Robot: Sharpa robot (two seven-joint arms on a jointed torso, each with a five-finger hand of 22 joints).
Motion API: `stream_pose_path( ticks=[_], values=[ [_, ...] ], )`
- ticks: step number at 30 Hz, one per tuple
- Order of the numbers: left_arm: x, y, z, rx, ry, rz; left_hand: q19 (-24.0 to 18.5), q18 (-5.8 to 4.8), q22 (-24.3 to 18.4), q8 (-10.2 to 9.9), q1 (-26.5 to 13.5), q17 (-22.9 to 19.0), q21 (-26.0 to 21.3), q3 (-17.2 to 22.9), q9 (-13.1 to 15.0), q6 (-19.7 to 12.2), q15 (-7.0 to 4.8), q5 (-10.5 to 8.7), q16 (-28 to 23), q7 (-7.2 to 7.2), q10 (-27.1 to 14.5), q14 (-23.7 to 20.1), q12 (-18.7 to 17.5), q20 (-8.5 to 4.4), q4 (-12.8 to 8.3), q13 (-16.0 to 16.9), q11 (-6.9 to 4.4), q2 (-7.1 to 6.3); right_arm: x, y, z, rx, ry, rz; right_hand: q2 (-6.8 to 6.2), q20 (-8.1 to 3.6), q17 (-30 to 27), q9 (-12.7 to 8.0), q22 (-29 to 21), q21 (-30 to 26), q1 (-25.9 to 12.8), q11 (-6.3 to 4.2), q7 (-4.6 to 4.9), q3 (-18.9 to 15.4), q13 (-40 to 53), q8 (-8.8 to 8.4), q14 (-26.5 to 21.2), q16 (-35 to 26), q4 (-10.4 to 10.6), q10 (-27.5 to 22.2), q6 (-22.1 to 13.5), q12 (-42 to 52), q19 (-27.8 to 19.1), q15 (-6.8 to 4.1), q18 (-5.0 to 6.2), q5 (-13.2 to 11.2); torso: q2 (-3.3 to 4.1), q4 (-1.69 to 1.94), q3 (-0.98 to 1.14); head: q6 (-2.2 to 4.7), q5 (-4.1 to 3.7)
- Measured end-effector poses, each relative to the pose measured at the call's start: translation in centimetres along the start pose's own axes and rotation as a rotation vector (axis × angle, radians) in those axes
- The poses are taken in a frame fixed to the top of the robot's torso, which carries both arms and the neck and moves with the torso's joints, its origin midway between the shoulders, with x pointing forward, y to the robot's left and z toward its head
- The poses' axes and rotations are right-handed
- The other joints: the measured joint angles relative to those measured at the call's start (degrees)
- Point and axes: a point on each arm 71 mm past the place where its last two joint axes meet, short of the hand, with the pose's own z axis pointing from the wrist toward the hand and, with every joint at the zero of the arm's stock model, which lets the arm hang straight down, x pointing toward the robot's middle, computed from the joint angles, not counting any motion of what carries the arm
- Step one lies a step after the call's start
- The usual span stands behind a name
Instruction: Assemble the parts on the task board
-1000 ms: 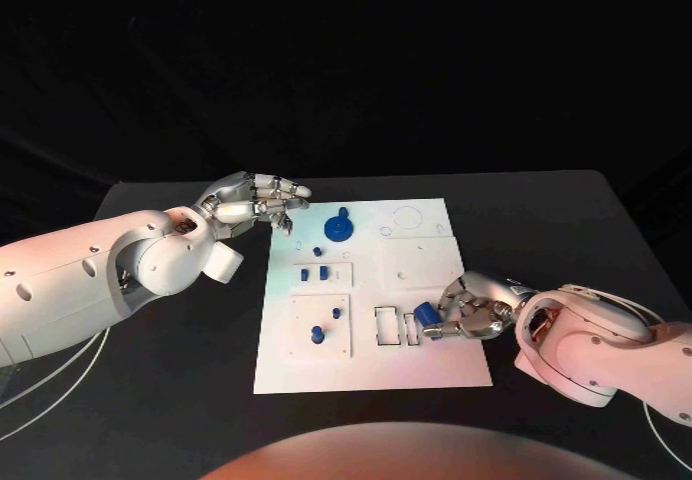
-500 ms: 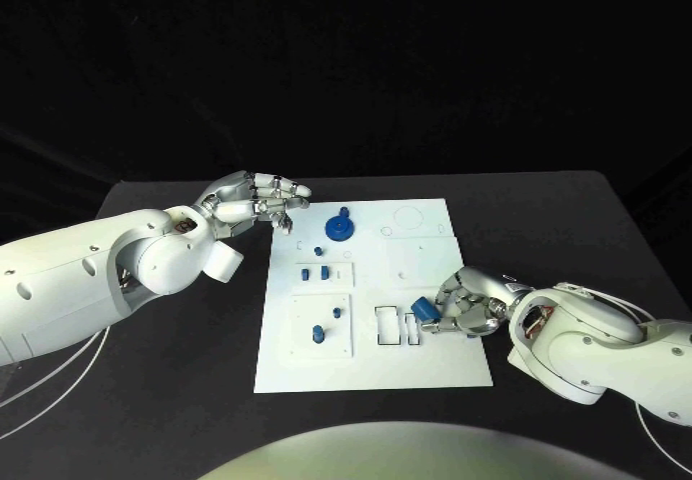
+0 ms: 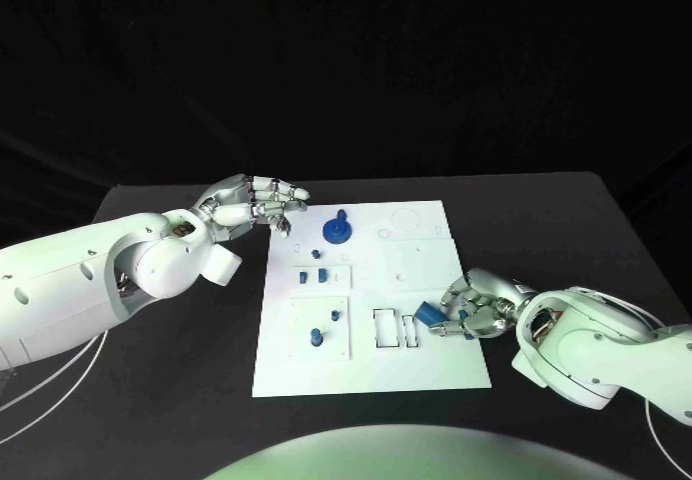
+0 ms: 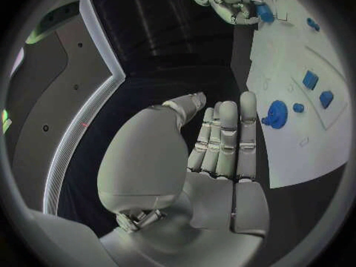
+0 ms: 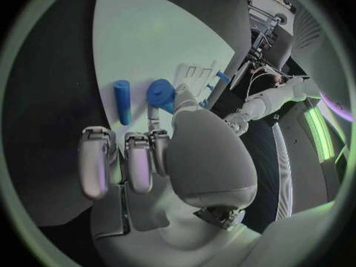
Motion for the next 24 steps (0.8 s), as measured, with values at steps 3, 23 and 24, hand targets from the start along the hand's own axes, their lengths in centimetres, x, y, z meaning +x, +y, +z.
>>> stream_pose_path(
  ticks=[3,23,24],
  values=[
    [0.0,0.0,0.0,0.000,0.000,0.000,0.00,0.00,0.00,0.00,0.00,0.00,0.00,0.00,0.00,0.00,0.00,0.00,0.00,0.00,0.00,0.00,0.00,0.00,0.00,0.00,0.00,0.00,-0.4,0.1,-0.1,0.008,-0.004,0.028,0.06,-0.17,0.00,-0.02,0.00,0.04,-0.06,-0.10,0.00,0.47,0.00,0.00,0.00,0.00,-0.06,0.10,-0.01,0.00,0.17,0.00,0.00,-0.11,0.00,0.03,0.00,0.09,-0.04],
    [0.0,0.1,0.1,-0.002,0.000,0.000,0.00,0.00,0.00,0.00,0.00,0.00,0.00,0.00,-0.01,0.00,0.00,0.00,0.00,0.00,0.00,0.00,0.00,0.00,0.00,0.01,0.00,0.00,-0.7,2.9,-0.1,-0.017,0.029,0.157,1.49,-0.37,0.04,-2.04,-0.01,0.22,-1.50,-0.25,0.23,1.14,-0.01,-0.05,0.00,0.00,-0.15,-0.07,0.18,0.28,-0.03,-0.41,0.00,-0.07,0.08,0.05,-0.04,0.12,-0.08],
    [0.0,0.1,0.1,-0.002,0.001,0.000,0.00,0.00,0.01,0.00,0.00,0.00,0.00,0.00,-0.01,0.00,0.00,0.00,0.00,0.00,0.00,0.00,0.00,0.00,0.00,0.01,0.00,0.00,-0.5,3.2,0.0,-0.021,0.038,0.160,1.75,-0.37,0.04,-8.48,-0.01,0.22,-1.75,-0.25,0.23,1.14,-0.01,-0.05,0.00,0.00,-0.16,-0.07,0.18,0.28,-0.03,-0.40,0.00,-0.07,0.08,0.04,-0.04,0.11,-0.08]
  ],
)
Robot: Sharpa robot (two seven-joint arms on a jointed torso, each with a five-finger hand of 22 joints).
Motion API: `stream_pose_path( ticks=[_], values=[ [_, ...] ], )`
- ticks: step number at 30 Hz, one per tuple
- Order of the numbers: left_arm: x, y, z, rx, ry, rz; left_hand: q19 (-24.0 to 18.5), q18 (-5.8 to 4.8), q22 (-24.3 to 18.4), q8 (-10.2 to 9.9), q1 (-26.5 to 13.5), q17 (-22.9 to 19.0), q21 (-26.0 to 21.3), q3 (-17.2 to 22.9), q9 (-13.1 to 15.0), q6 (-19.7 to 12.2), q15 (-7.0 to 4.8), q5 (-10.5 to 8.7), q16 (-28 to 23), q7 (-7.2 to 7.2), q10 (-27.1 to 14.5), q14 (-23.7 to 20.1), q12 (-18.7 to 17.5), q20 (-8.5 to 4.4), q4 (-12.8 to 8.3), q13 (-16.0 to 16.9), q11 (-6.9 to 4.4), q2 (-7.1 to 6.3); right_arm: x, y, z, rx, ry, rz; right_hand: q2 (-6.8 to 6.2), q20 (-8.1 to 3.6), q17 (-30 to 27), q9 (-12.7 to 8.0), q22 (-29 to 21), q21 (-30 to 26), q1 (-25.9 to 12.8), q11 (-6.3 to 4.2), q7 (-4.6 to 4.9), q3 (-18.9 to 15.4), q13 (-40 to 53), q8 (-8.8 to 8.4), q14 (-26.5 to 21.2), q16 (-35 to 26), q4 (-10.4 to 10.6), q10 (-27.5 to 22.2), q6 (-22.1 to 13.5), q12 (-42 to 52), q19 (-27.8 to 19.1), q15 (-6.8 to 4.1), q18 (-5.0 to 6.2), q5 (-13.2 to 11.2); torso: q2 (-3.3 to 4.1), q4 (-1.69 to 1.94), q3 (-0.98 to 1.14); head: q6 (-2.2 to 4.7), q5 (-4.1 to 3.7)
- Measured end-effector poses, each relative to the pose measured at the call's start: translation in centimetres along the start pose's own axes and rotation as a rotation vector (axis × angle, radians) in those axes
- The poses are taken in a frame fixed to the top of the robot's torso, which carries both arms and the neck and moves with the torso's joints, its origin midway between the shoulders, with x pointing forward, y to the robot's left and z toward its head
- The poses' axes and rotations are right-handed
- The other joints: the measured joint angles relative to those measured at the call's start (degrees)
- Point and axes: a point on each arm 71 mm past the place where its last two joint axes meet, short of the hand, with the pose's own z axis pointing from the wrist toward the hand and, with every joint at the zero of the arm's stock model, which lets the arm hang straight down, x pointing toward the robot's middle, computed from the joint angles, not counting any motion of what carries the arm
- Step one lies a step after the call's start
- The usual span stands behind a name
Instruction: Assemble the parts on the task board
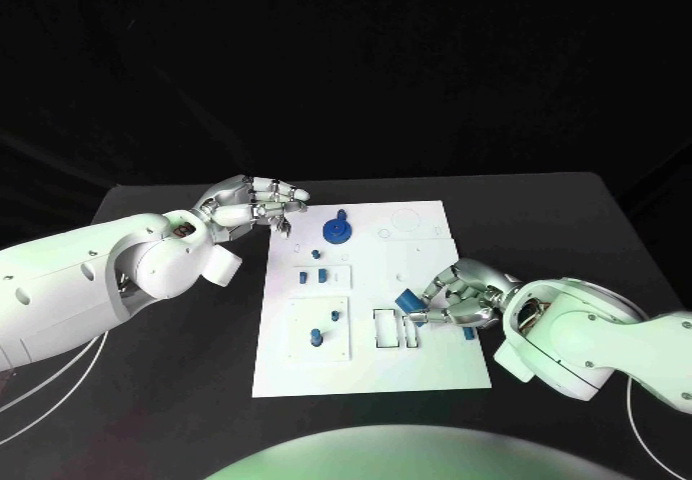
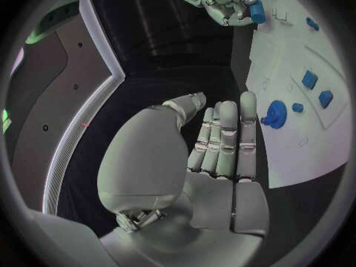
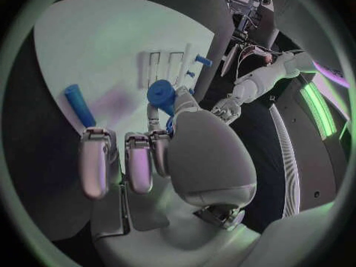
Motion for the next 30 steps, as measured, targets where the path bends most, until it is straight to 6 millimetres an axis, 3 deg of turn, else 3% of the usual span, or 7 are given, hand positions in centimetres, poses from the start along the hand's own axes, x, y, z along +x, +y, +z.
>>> stream_pose_path(
  ticks=[1,10,17,30],
  values=[
    [0.0,0.0,0.0,0.000,0.000,0.000,0.00,0.00,0.00,0.00,0.00,0.00,0.00,0.00,0.00,0.00,0.00,0.00,0.00,0.00,0.00,0.00,0.00,0.00,0.00,0.00,0.00,0.00,0.2,0.1,0.1,-0.002,0.007,0.002,0.28,0.00,0.00,-1.27,0.00,0.00,-0.28,0.00,0.00,0.08,0.00,0.00,0.00,0.00,-0.08,0.00,0.00,0.00,0.00,0.00,0.00,0.00,0.01,-0.01,0.00,-0.01,0.00],
    [0.1,0.0,0.0,0.000,0.002,0.000,0.00,0.00,0.00,0.00,0.00,0.00,0.00,0.00,0.00,0.00,0.00,0.00,0.00,0.00,0.00,0.00,0.00,0.00,0.00,0.00,0.00,0.00,2.0,0.4,0.7,0.002,0.079,0.009,2.42,-0.20,-0.01,-1.38,0.00,-0.01,-3.01,-0.21,0.12,0.09,0.00,0.00,0.00,0.00,-0.08,0.21,0.12,0.00,0.21,0.00,0.00,0.00,0.03,0.01,0.03,-0.17,0.16],
    [0.0,0.0,0.0,0.000,0.001,0.000,0.00,0.00,0.00,0.00,0.00,0.00,0.00,0.00,-0.01,0.00,0.00,0.00,0.00,0.00,0.00,0.00,0.00,0.00,0.00,0.00,0.00,0.00,2.6,0.5,0.9,0.002,0.102,0.005,1.94,-0.20,-0.01,-1.38,0.05,-0.01,-4.57,-0.19,0.62,0.08,0.00,0.02,0.00,0.00,-0.08,0.23,0.61,0.00,0.21,0.01,0.00,0.00,0.01,-0.01,0.03,-0.31,0.24],
    [0.0,0.0,-0.1,-0.001,0.000,0.000,0.00,0.00,0.00,0.00,0.00,0.00,0.00,0.00,-0.01,0.00,0.00,0.00,0.00,0.00,0.00,0.00,0.00,0.00,0.00,0.00,0.00,0.00,2.9,1.0,1.2,-0.013,0.110,0.000,1.76,-0.40,-0.02,-1.35,0.04,-0.01,-4.83,-0.34,0.62,0.06,0.00,0.07,-0.21,0.00,-0.08,0.06,0.62,0.00,0.00,-0.20,0.00,-0.02,0.03,0.02,0.03,-0.43,0.43]
  ],
)
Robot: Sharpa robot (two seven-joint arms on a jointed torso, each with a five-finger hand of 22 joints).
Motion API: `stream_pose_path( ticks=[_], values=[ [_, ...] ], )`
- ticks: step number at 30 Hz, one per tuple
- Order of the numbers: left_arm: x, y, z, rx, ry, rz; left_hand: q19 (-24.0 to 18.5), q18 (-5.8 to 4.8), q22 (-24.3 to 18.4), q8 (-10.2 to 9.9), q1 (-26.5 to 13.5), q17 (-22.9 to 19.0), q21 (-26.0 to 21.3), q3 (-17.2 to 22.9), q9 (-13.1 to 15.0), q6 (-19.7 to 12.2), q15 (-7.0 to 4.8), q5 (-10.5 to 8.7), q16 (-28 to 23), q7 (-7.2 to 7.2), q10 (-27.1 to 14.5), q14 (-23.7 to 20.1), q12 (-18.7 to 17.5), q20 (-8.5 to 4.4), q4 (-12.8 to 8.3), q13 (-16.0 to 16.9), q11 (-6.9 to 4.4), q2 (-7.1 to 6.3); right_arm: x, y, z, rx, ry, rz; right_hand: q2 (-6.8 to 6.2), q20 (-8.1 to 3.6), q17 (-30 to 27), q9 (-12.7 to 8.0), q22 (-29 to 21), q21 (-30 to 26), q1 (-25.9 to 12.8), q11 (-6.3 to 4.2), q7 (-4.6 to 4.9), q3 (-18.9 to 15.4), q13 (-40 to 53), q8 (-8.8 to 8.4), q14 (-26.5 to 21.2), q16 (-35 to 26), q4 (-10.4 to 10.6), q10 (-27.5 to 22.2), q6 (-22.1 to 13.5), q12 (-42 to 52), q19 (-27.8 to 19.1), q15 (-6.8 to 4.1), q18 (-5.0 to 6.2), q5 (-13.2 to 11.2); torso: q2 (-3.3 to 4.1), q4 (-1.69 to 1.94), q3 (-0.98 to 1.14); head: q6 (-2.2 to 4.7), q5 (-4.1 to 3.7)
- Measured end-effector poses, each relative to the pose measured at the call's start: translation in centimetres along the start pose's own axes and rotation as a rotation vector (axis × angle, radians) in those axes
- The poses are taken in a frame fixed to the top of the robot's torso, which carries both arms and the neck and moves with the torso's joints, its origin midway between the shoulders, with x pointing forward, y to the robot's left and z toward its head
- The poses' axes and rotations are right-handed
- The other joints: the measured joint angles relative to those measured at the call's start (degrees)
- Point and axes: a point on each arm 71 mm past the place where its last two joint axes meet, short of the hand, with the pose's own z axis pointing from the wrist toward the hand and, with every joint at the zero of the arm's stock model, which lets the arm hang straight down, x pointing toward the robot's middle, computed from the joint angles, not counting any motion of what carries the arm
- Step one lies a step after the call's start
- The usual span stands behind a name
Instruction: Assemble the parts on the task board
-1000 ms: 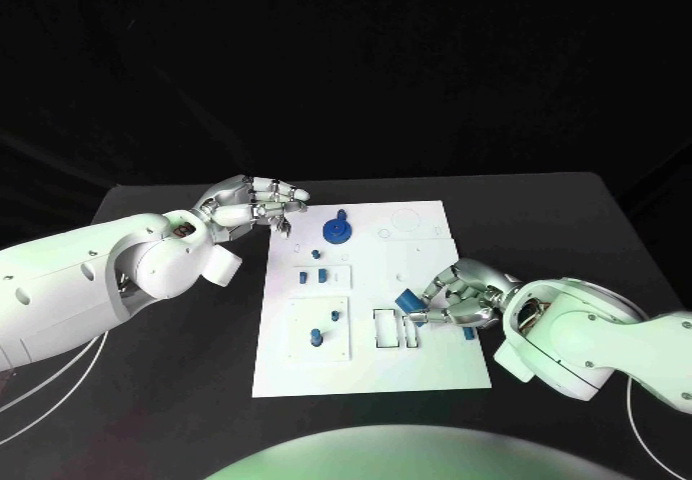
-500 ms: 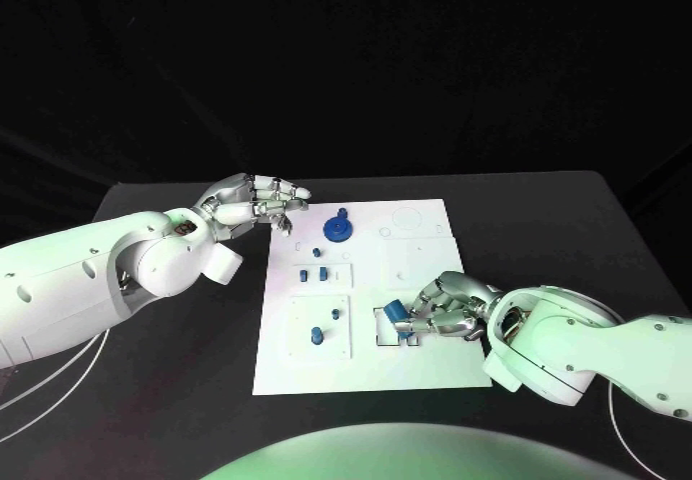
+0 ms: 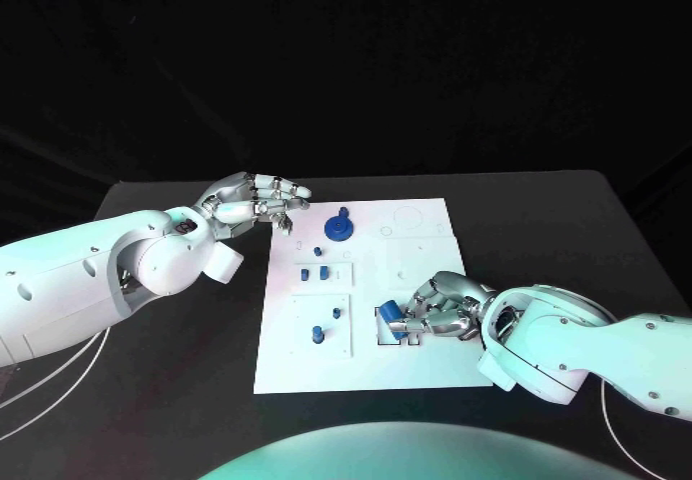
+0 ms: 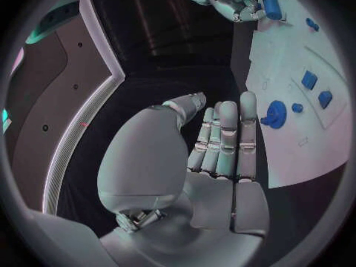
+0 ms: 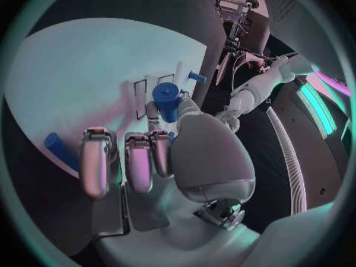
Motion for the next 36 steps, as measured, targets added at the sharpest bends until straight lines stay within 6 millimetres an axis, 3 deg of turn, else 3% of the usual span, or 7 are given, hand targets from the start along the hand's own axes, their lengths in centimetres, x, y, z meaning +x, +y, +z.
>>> stream_pose_path(
  ticks=[12,17,19,21,27,33,36],
  values=[
    [0.01,0.01,0.01,-0.001,0.000,0.000,0.00,0.00,0.00,0.00,0.00,0.00,0.00,0.00,0.05,0.00,0.00,0.00,0.00,0.00,0.00,0.00,0.00,0.00,0.00,0.00,0.00,0.00,0.11,0.03,0.13,-0.002,0.007,-0.005,-0.49,0.00,-0.01,0.07,-0.01,0.00,-0.49,0.00,0.00,-0.01,0.01,1.25,0.00,0.00,0.00,0.00,0.00,0.00,0.00,0.00,0.00,-0.12,-0.03,-0.05,0.01,-0.11,0.10],
    [0.00,0.01,0.00,-0.001,0.000,0.000,0.00,0.00,0.00,0.00,0.00,0.00,0.00,0.00,0.04,0.00,0.00,0.00,0.00,0.00,0.00,0.00,0.00,0.00,0.00,0.00,0.00,0.00,0.10,0.03,0.26,-0.002,0.009,-0.009,-0.36,0.00,-0.01,3.06,-0.01,0.00,-1.29,0.01,-0.01,-0.02,0.04,1.30,0.22,0.00,0.00,0.00,0.00,0.00,0.00,-0.21,0.00,-0.13,-0.03,-0.03,0.01,-0.09,0.10],
    [-0.01,0.01,0.00,-0.001,0.000,0.000,0.00,0.00,0.00,0.00,0.00,0.00,0.00,0.00,0.04,0.00,0.00,0.00,0.00,0.00,0.00,0.00,0.00,0.00,0.00,0.00,0.00,0.00,0.11,-0.02,0.32,-0.001,0.011,-0.011,-0.60,0.00,-0.01,8.52,-0.01,0.00,-3.07,0.01,-0.09,-0.90,0.04,1.30,0.22,0.00,0.04,0.00,0.08,0.00,0.00,-0.21,0.00,-0.13,-0.03,-0.03,0.01,-0.12,0.07],
    [-0.01,0.01,-0.01,-0.001,0.000,0.000,0.00,0.00,0.00,0.00,0.00,0.00,0.00,0.00,0.04,0.00,0.00,0.00,0.00,0.00,0.00,0.00,0.00,0.00,0.00,0.00,0.00,0.00,0.16,-0.12,0.39,0.002,0.013,-0.013,-0.50,0.00,-0.01,11.14,-0.01,0.00,-4.72,0.00,-0.66,-2.05,0.04,1.34,0.22,0.00,0.08,0.00,0.66,0.00,0.00,-0.22,0.00,-0.13,-0.03,-0.02,0.00,-0.13,0.06],
    [0.00,0.01,0.00,-0.001,0.000,0.000,0.00,-0.01,-0.09,0.00,-0.34,-0.07,0.00,0.00,0.11,-0.20,0.00,0.00,0.00,-0.20,-0.22,0.00,0.33,0.00,0.00,-0.09,0.22,0.13,0.15,-0.17,0.59,0.006,0.011,-0.018,-0.12,0.00,-0.01,12.10,-0.02,0.00,-8.67,-0.01,-2.86,-5.25,0.04,2.04,0.23,0.00,0.18,0.00,3.10,-0.22,0.00,-0.23,0.00,-0.08,-0.02,-0.01,-0.01,-0.14,0.06],
    [0.01,0.02,0.00,-0.002,0.000,0.000,0.00,0.00,-0.10,0.00,-0.54,-0.07,0.00,0.00,0.11,-0.20,0.00,0.00,0.00,-0.20,-0.22,0.00,0.33,0.00,0.00,-0.09,0.22,0.08,0.22,-0.15,0.76,0.009,0.009,-0.024,-2.32,0.00,-0.02,12.39,-0.02,-0.14,-11.96,-0.02,-2.71,-8.48,0.03,2.39,0.22,0.00,0.39,-0.01,2.95,-0.67,0.00,-0.22,0.00,-0.07,-0.03,-0.02,0.00,-0.13,0.14],
    [0.01,0.02,0.00,-0.002,0.000,0.000,0.00,0.00,-0.10,0.00,-0.53,-0.07,0.00,0.00,0.11,-0.20,0.00,0.00,0.00,-0.20,-0.22,0.00,0.33,0.00,0.00,-0.09,0.22,0.08,0.23,-0.13,0.78,0.008,0.009,-0.027,-2.50,0.01,-0.02,12.39,-0.02,-0.27,-12.15,-0.02,-2.71,-8.48,0.03,2.39,0.22,0.00,0.39,-0.01,2.95,-0.67,0.00,-0.22,0.00,-0.07,-0.02,-0.03,0.03,-0.13,0.14]
  ],
)
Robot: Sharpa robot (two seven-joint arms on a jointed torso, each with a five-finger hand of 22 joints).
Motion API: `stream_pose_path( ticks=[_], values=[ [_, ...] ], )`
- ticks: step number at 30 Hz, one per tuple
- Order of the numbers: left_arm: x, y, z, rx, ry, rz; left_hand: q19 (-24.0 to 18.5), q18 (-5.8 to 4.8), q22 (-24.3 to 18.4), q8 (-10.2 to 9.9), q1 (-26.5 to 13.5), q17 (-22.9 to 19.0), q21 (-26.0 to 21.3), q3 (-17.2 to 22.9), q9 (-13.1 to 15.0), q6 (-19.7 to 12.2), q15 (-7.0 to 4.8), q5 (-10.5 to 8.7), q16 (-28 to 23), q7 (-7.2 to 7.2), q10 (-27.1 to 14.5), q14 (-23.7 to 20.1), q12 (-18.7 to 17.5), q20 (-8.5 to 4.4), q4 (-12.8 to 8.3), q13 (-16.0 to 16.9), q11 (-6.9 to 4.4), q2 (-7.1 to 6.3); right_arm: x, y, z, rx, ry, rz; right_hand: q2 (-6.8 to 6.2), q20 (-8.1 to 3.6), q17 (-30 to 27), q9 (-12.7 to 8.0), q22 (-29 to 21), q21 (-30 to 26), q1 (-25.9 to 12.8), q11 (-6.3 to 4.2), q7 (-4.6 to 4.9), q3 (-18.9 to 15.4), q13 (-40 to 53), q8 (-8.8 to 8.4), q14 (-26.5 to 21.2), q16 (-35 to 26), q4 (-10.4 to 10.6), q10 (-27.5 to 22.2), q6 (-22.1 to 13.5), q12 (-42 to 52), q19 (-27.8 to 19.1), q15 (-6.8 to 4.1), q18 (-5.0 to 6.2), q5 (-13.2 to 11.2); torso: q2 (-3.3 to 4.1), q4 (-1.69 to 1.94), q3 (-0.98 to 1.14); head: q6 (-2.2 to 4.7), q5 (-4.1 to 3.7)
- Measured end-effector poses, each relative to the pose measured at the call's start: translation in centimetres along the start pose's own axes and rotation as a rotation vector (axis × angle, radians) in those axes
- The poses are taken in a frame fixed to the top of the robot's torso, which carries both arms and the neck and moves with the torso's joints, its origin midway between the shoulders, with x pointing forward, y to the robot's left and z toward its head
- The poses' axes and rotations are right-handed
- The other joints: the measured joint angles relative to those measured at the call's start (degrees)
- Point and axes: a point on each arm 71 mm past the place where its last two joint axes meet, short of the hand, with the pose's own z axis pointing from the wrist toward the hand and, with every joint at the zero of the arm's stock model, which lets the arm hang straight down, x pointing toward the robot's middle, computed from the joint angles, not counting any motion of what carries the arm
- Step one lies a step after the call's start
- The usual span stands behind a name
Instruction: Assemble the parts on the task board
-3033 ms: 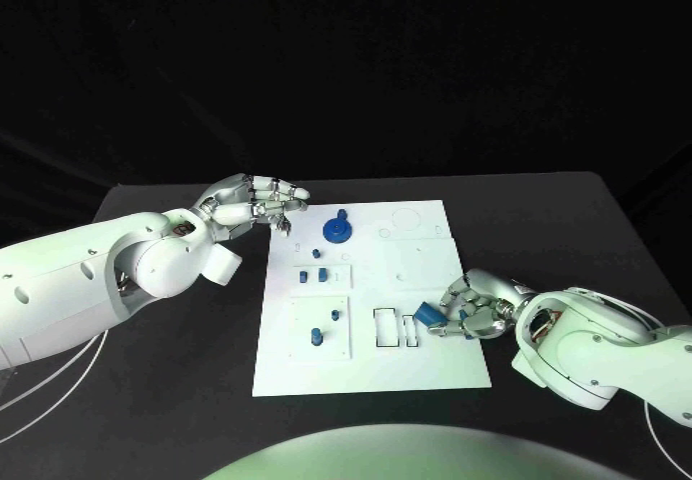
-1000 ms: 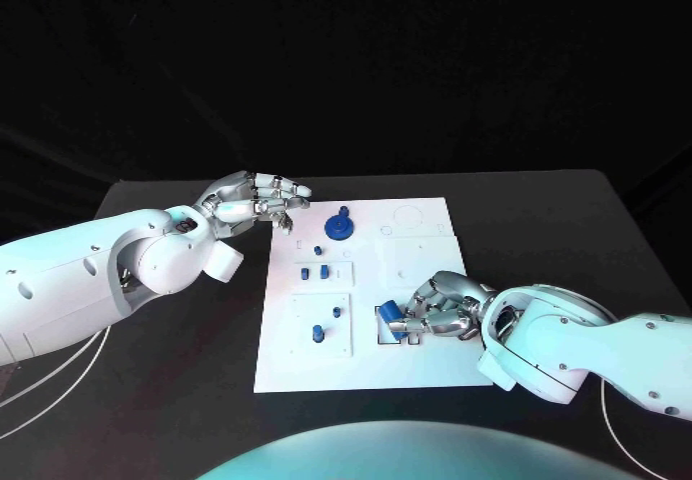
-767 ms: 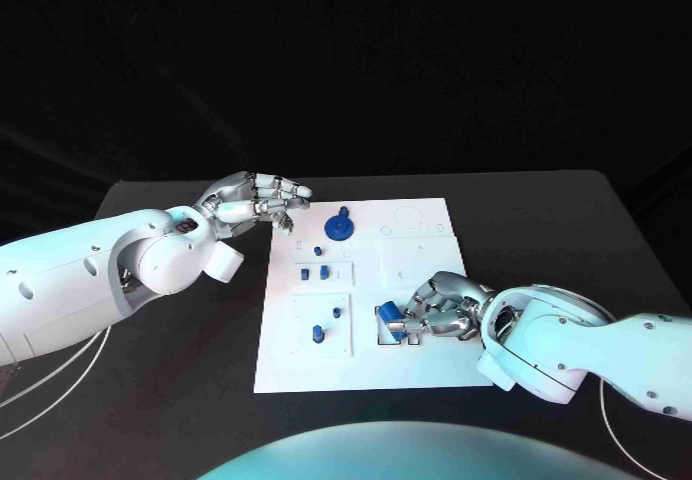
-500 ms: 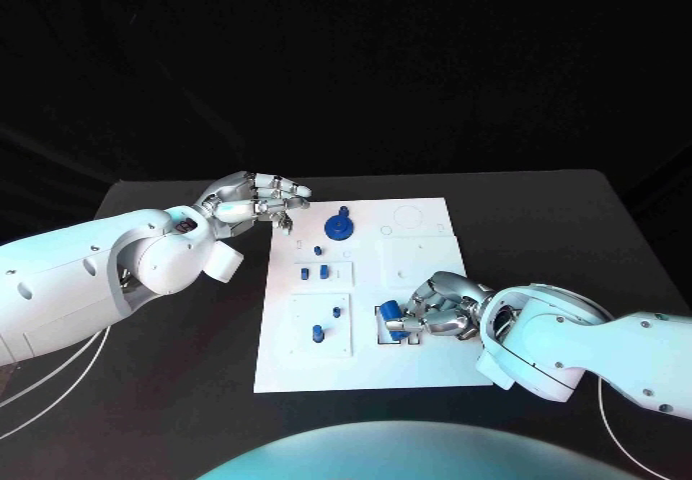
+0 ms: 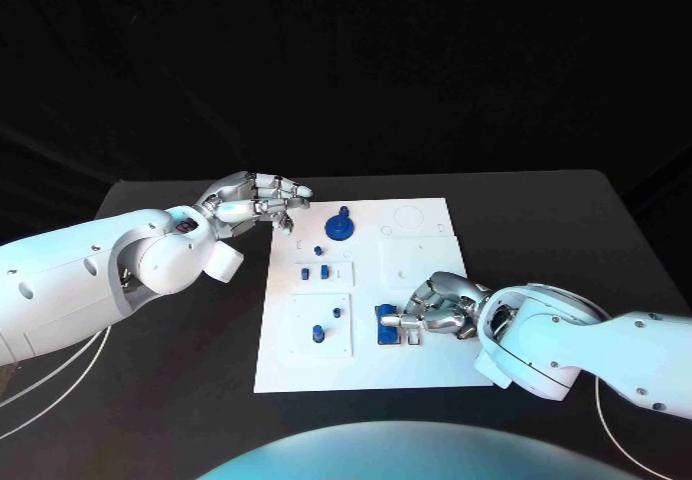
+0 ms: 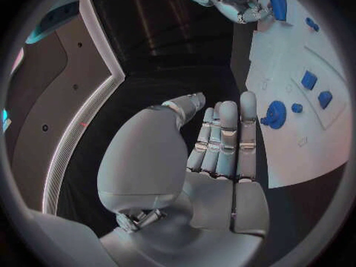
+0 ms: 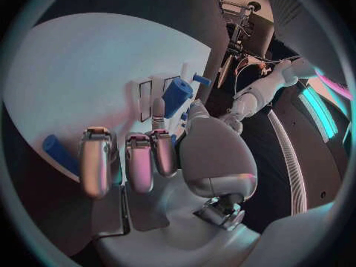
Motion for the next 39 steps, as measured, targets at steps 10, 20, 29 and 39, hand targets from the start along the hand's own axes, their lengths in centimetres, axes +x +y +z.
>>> stream_pose_path(
  ticks=[10,20,29,39],
  values=[
    [0.0,0.0,0.0,0.000,0.000,0.000,0.00,0.00,0.00,0.00,0.00,0.00,0.00,0.00,-0.01,0.00,0.00,0.00,0.00,0.00,0.00,0.00,0.00,0.00,0.00,0.00,0.00,0.00,0.0,0.0,0.0,-0.002,-0.002,-0.006,0.02,0.00,0.02,0.05,0.00,-0.01,0.02,0.00,0.00,0.00,0.00,0.00,0.00,0.00,0.00,0.00,-0.01,0.00,0.00,0.01,0.00,0.00,-0.01,-0.03,-0.01,-0.09,0.00],
    [0.0,0.0,0.0,-0.001,-0.001,0.000,0.00,0.00,0.00,0.00,0.00,0.01,0.00,0.00,-0.01,0.00,0.00,0.00,0.00,0.00,0.00,0.00,0.00,0.00,0.00,0.01,0.00,0.00,-0.1,-0.1,-0.6,-0.026,0.011,-0.012,0.54,-0.01,0.04,0.71,-0.01,-0.01,7.70,-0.20,-0.05,0.51,-0.01,0.44,-0.01,0.00,-0.51,0.20,-0.40,0.00,0.01,0.01,0.00,0.00,-0.03,0.00,-0.01,-0.10,-0.01],
    [-0.1,0.0,0.0,-0.001,-0.002,0.000,0.00,0.00,0.01,0.00,0.00,0.01,0.00,0.00,-0.02,0.00,0.00,0.00,0.00,0.00,0.00,0.00,0.00,0.00,0.00,0.01,0.00,0.00,0.2,0.2,-1.1,-0.073,0.042,-0.025,0.17,-0.20,0.03,0.84,-0.01,-0.01,9.69,-0.20,-0.05,0.65,-0.01,0.44,-0.01,0.00,-0.65,0.20,-0.40,0.00,0.21,0.01,0.00,0.00,-0.04,-0.04,0.01,-0.16,0.05],
    [-0.1,0.1,0.0,-0.002,-0.002,0.000,0.00,0.00,0.01,0.18,0.01,0.01,0.00,0.00,-0.02,0.00,0.00,0.00,0.00,0.00,-0.03,0.00,0.00,0.00,0.00,0.01,-0.04,0.00,0.2,0.2,-0.7,-0.080,0.055,-0.038,0.91,-0.20,0.03,0.92,-0.02,0.00,10.43,-0.39,-0.05,0.94,0.01,0.44,-0.01,0.00,-0.45,0.00,-0.40,0.00,0.21,0.02,0.00,-0.01,-0.04,0.00,0.02,-0.09,-0.07]
  ],
)
